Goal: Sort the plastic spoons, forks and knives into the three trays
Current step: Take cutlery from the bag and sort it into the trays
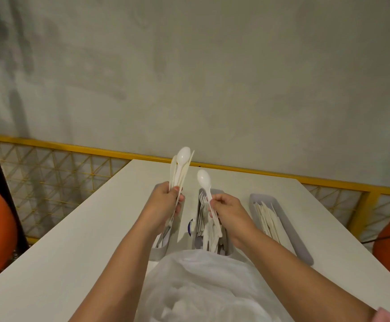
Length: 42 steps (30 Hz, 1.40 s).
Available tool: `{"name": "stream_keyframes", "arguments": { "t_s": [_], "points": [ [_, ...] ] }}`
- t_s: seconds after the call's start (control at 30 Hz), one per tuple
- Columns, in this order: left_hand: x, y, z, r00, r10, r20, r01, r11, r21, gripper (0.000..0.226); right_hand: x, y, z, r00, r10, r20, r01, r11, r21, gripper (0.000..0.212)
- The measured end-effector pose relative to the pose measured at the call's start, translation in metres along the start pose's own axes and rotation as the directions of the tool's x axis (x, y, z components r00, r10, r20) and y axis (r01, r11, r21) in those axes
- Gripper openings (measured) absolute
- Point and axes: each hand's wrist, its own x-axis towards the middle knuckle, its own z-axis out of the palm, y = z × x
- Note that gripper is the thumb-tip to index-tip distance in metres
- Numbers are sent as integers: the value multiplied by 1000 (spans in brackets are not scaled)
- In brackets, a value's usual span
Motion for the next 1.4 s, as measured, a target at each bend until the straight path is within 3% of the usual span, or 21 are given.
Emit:
{"name": "stream_keyframes", "arguments": {
  "t_s": [0.23, 0.4, 0.57, 0.67, 0.73, 0.8, 0.87, 0.97, 1.07, 1.2, 1.3, 1.4],
  "points": [
    [1, -22, 2, 998, -21, 63, 18, 998, 52, 18, 16, -14, 26, 1000, 20, 17, -22, 990, 138, 15],
    [7, -20, -16, 1000, 6, -9, -6, 1000, 5, 16, 25, -9, 43, 999, 37, -17, -38, 999, -25, 13],
    [17, -22, -40, 998, -12, -63, 8, 998, -59, 16, 32, -7, 67, 993, 68, 95, -55, 990, -130, 14],
    [18, -24, -48, 999, -38, -37, 35, 996, -78, 16, 37, -4, 86, 990, 86, 109, -60, 973, -221, 18],
    [17, -24, -50, 999, -52, -6, 51, 995, -87, 15, 38, -3, 95, 992, 76, 101, -45, 959, -281, 3],
    [18, -26, -50, 998, -59, 8, 60, 996, -62, 16, 41, 1, 104, 993, 74, 90, -41, 943, -329, 13],
    [20, -28, -50, 998, -64, 20, 64, 998, -28, 18, 41, 5, 111, 991, 115, 63, -96, 964, -247, 6],
    [19, -29, -50, 997, -70, 43, 71, 997, -23, 19, 41, 11, 115, 991, 129, 30, -119, 967, -226, 27],
    [18, -28, -50, 996, -73, 60, 74, 997, -15, 20, 38, 2, 108, 999, 21, 28, -14, 971, -239, 11],
    [15, -26, -46, 992, -73, 105, 74, 997, -6, 23, 35, -13, 94, 988, -131, -84, 126, 990, -65, 32],
    [12, -22, -41, 986, -73, 147, 80, 996, -36, 26, 29, -21, 87, 987, -160, -25, 159, 987, -16, 36],
    [7, -17, -36, 976, -72, 204, 91, 992, -85, 26, 26, -20, 83, 993, -119, 27, 119, 992, -29, 26]
  ]
}}
